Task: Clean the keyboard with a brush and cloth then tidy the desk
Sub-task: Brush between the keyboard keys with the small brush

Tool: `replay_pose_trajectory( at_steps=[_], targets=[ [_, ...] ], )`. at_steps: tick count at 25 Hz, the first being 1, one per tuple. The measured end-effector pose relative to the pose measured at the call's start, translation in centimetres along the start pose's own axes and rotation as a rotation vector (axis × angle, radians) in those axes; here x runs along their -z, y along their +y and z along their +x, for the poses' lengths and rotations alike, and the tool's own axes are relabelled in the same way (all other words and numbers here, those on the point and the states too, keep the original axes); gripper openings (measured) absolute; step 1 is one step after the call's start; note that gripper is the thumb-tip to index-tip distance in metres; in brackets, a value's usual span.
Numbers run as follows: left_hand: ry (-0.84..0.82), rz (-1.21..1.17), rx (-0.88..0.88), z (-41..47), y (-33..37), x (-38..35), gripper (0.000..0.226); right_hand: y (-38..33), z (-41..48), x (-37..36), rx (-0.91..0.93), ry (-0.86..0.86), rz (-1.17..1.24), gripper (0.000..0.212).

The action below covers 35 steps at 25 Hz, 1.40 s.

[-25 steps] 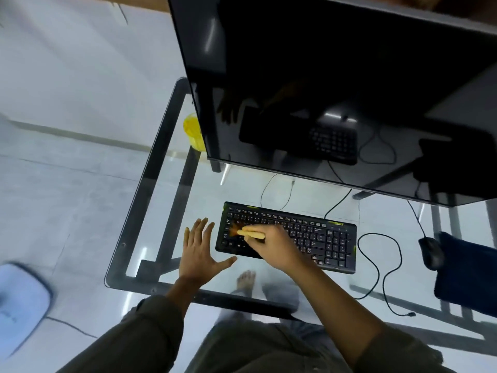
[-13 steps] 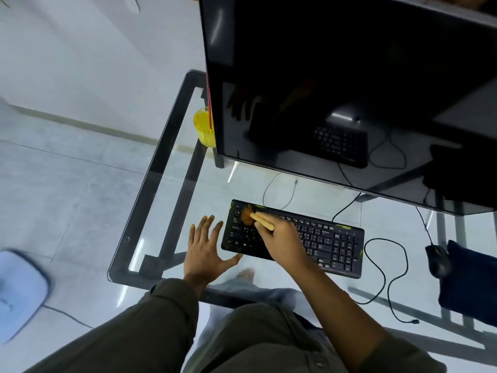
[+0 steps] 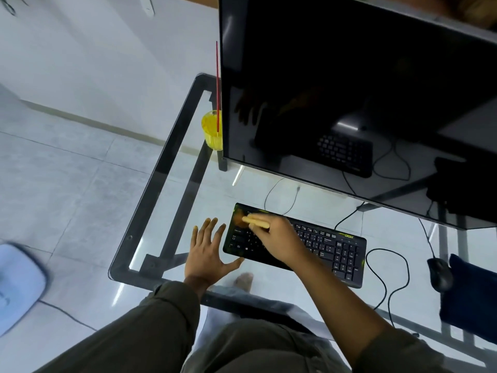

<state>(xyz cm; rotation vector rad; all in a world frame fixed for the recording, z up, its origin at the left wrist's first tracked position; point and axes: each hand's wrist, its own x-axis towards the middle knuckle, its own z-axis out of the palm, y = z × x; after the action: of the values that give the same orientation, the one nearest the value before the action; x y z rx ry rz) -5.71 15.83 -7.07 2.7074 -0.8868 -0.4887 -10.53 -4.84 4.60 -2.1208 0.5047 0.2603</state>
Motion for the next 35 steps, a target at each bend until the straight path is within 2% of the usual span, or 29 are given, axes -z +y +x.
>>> replay_pose_trajectory(
  at_steps=[1, 4, 7, 10, 13, 16, 19, 22, 24, 27, 30, 33, 35],
  targets=[
    [0.001, -0.004, 0.002, 0.0, 0.0, 0.0, 0.103, 0.2, 0.1, 0.3, -0.019, 0.048, 0.026, 0.029],
    [-0.003, -0.003, 0.013, -0.6, 0.1, -0.3, 0.103, 0.3, 0.1, 0.3, -0.016, -0.051, -0.002, 0.029],
    [-0.001, 0.003, 0.009, -1.0, -0.3, -0.5, 0.103, 0.1, 0.4, 0.2, -0.020, 0.058, 0.048, 0.030],
    [-0.002, -0.003, 0.013, -0.3, -0.1, -0.1, 0.103, -0.4, 1.5, 0.7, -0.005, -0.009, 0.023, 0.029],
    [0.000, -0.010, 0.009, 0.2, 0.2, 0.0, 0.102, -0.7, 2.3, 1.3, -0.021, 0.062, 0.043, 0.029],
    [-0.012, -0.006, 0.014, 0.2, 0.0, 0.0, 0.103, -0.7, 1.9, 1.2, -0.017, -0.029, 0.019, 0.029],
    [-0.015, -0.003, 0.013, 0.2, 0.1, -0.1, 0.104, -0.4, 1.8, 1.2, -0.047, 0.062, 0.083, 0.030],
    [-0.011, -0.004, 0.014, 0.2, 0.1, 0.0, 0.104, -0.7, 2.1, 0.7, -0.041, -0.007, 0.056, 0.031],
    [-0.004, -0.010, 0.013, 0.2, 0.1, -0.1, 0.103, -0.9, 2.1, 0.8, -0.057, 0.050, 0.092, 0.031],
    [0.002, -0.021, 0.007, 0.2, 0.2, 0.1, 0.102, -0.6, 2.1, 0.8, -0.054, 0.024, 0.076, 0.029],
    [0.001, -0.021, 0.015, 0.2, 0.1, -0.1, 0.102, -0.4, 1.9, 1.0, -0.065, 0.082, 0.079, 0.029],
    [-0.001, -0.019, 0.011, 0.2, 0.1, -0.1, 0.102, -0.5, 1.5, 1.0, -0.034, -0.020, 0.026, 0.029],
    [-0.002, -0.020, 0.010, 0.2, 0.0, -0.2, 0.102, -0.6, 1.3, 1.2, -0.045, 0.051, 0.034, 0.028]
  ],
)
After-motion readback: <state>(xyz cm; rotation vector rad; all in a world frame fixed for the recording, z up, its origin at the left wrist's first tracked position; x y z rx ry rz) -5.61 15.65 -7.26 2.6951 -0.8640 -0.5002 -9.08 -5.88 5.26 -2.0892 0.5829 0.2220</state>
